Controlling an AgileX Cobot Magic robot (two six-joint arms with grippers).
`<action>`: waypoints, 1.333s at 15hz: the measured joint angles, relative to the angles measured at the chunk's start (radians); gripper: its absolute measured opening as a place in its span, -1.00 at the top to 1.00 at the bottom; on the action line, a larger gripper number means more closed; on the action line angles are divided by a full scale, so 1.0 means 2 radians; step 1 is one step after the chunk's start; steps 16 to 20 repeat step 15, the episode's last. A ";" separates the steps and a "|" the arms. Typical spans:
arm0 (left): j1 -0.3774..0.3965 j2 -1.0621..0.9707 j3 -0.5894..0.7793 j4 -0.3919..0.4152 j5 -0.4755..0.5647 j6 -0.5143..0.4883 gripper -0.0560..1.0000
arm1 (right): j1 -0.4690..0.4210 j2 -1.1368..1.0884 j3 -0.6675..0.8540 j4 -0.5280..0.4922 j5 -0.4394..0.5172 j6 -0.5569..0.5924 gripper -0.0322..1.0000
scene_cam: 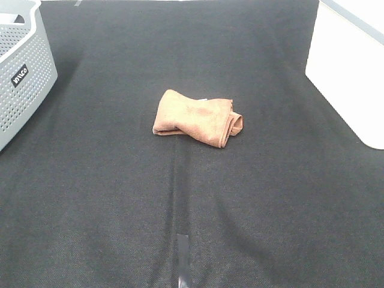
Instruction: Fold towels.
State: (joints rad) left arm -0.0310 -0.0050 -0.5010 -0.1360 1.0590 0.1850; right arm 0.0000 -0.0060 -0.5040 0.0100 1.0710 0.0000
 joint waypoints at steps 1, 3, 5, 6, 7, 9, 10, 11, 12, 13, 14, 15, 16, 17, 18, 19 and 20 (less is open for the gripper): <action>0.000 0.000 0.000 0.000 -0.001 0.000 -0.50 | 0.000 0.000 0.000 0.000 0.000 0.000 -0.81; 0.001 0.000 0.000 0.000 -0.001 0.000 -0.50 | 0.000 0.000 0.000 0.000 0.000 0.000 -0.81; 0.001 0.000 0.000 0.000 -0.001 0.000 -0.50 | 0.000 0.000 0.000 0.000 0.000 0.000 -0.81; 0.001 0.000 0.000 0.000 -0.001 0.000 -0.50 | 0.000 0.000 0.000 0.000 0.000 0.000 -0.81; 0.001 0.000 0.000 0.000 -0.001 0.000 -0.50 | 0.000 0.000 0.000 0.000 0.000 0.000 -0.81; 0.001 0.000 0.000 0.000 -0.001 0.000 -0.50 | 0.000 0.000 0.000 0.000 0.000 0.000 -0.81; 0.001 0.000 0.000 0.000 -0.001 0.000 -0.50 | 0.000 0.000 0.000 0.000 0.000 0.000 -0.81; 0.001 0.000 0.000 0.000 -0.001 0.000 -0.50 | 0.000 0.000 0.000 0.000 0.000 0.000 -0.81; 0.001 0.000 0.000 0.000 -0.001 0.000 -0.50 | 0.000 0.000 0.000 0.000 0.000 0.000 -0.81; 0.001 0.000 0.000 0.000 -0.001 0.000 -0.50 | 0.000 0.000 0.000 0.000 0.000 0.000 -0.81; 0.001 0.000 0.000 0.000 -0.001 0.000 -0.50 | 0.000 0.000 0.000 0.000 0.000 0.000 -0.81; 0.001 0.000 0.000 0.000 -0.001 0.000 -0.50 | 0.000 0.000 0.000 0.000 0.000 0.000 -0.81; 0.001 0.000 0.000 0.000 -0.001 0.000 -0.50 | 0.000 0.000 0.000 0.000 0.000 0.000 -0.81; 0.001 0.000 0.000 0.000 -0.001 0.000 -0.50 | 0.000 0.000 0.000 0.000 0.000 0.000 -0.81; 0.001 0.000 0.000 0.000 -0.001 0.000 -0.50 | 0.000 0.000 0.000 0.000 0.000 0.000 -0.81; 0.001 0.000 0.000 0.000 -0.001 0.000 -0.50 | 0.000 0.000 0.000 0.000 0.000 0.000 -0.81; 0.001 0.000 0.000 0.000 -0.001 0.000 -0.50 | 0.000 0.000 0.000 0.000 0.000 0.000 -0.81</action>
